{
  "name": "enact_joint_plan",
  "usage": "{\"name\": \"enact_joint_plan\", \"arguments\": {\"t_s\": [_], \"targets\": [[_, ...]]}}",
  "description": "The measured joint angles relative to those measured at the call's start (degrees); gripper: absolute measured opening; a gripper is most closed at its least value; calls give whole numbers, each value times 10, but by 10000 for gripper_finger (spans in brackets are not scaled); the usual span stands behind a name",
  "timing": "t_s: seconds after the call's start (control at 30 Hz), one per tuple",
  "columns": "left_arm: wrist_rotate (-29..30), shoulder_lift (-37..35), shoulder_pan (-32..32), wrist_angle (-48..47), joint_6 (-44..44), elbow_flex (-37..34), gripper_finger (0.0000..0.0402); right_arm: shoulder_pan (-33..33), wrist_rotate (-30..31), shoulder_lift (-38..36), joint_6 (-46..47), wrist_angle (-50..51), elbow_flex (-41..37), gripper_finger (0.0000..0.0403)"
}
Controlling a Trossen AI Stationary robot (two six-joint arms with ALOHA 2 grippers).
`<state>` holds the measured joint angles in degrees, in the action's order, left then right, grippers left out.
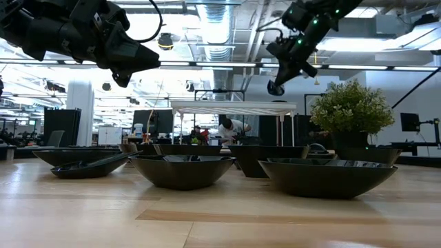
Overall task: Pick & Place Mini shaped plates
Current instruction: Stack the drop shaped plate on top of the drop shaped plate on the shelf
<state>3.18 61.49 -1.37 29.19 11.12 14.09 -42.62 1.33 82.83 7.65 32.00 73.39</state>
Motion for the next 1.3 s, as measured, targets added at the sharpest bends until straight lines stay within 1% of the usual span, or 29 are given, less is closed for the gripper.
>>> {"name": "enact_joint_plan", "arguments": {"t_s": [0.1,0.27,0.67,1.3], "targets": [[0,0,0,0,-1,0,88,-18,-1,21,-7,12,15,0],[0,0,0,0,-1,0,88,-36,-29,36,-7,10,18,0],[0,0,0,4,-1,0,88,-36,-30,37,-7,36,18,0],[0,0,0,4,-4,0,88,-35,-28,37,-1,36,18,0]]}}
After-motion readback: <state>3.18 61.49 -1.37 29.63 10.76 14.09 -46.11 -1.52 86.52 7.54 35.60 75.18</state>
